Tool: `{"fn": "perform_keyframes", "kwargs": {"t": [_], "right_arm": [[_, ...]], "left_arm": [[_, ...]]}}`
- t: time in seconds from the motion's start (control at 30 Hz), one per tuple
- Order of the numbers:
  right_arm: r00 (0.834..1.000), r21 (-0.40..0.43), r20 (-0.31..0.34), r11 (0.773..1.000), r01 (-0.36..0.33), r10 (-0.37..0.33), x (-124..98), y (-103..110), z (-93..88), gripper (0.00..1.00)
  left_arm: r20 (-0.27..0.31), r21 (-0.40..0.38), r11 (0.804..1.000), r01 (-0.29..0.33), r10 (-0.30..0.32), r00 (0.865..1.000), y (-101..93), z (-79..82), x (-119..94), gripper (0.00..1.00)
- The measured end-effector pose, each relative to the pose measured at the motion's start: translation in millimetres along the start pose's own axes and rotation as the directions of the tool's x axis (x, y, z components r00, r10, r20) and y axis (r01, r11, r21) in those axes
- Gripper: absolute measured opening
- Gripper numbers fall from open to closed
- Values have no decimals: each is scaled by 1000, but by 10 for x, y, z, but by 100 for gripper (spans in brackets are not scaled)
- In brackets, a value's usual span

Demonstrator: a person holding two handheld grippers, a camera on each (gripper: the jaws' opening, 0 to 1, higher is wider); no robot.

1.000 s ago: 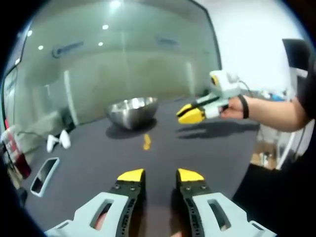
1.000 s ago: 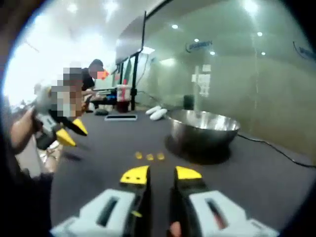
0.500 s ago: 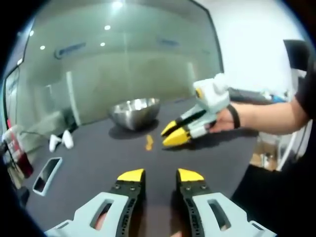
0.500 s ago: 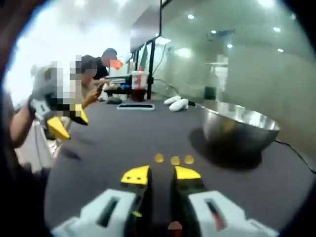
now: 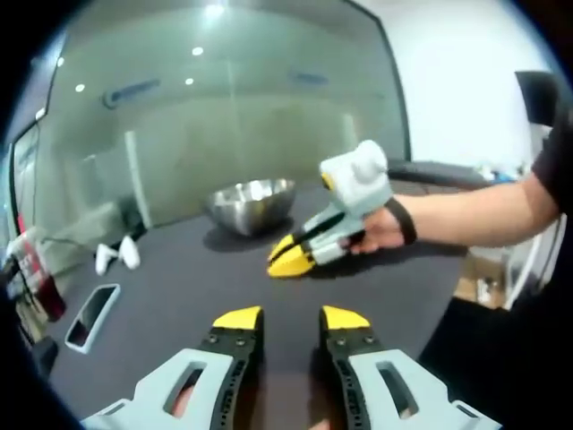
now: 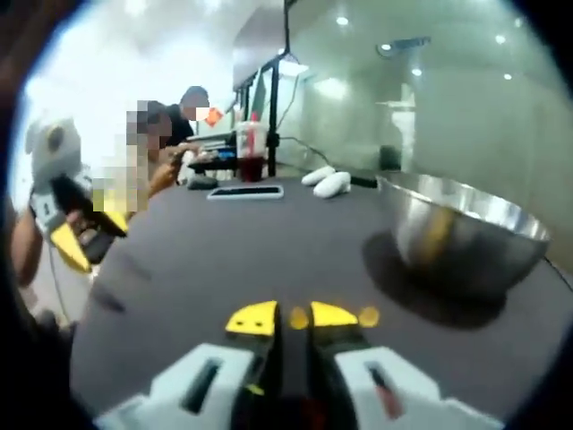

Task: Pick up the QQ candy scattered on the table and place it into the stainless steel bowl on the table

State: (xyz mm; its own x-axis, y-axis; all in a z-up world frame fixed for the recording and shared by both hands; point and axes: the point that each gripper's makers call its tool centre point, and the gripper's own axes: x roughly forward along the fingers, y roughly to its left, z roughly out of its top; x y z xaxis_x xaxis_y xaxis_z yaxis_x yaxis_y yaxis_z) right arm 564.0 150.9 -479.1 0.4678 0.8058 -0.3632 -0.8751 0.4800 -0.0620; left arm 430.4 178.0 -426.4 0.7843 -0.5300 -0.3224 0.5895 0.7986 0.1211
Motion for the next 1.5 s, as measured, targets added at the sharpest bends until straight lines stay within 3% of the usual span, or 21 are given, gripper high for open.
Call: {"fn": "perform_keyframes", "kwargs": {"t": [0.6, 0.83, 0.97, 1.13, 1.5], "right_arm": [[1000, -1, 14, 1000, -4, 4, -14, 55, 27, 9], [994, -26, 91, 997, 69, -66, -182, -48, 271, 9], [978, -19, 154, 989, 145, -141, -317, -236, 469, 9], [944, 21, 216, 968, 251, -250, -491, -535, 677, 9], [907, 65, 259, 942, 328, -333, -618, -942, 877, 9]], "left_arm": [[3, -5, 1000, -1, 1, 1000, 40, -13, 2, 27], [3, -3, 1000, -8, 8, 1000, 76, -8, -18, 27], [-1, -1, 1000, -4, 4, 1000, 136, -36, -16, 27], [5, 3, 1000, 3, -3, 1000, 139, -18, -3, 27], [3, 7, 1000, 3, -3, 1000, 172, -27, -15, 27]]}}
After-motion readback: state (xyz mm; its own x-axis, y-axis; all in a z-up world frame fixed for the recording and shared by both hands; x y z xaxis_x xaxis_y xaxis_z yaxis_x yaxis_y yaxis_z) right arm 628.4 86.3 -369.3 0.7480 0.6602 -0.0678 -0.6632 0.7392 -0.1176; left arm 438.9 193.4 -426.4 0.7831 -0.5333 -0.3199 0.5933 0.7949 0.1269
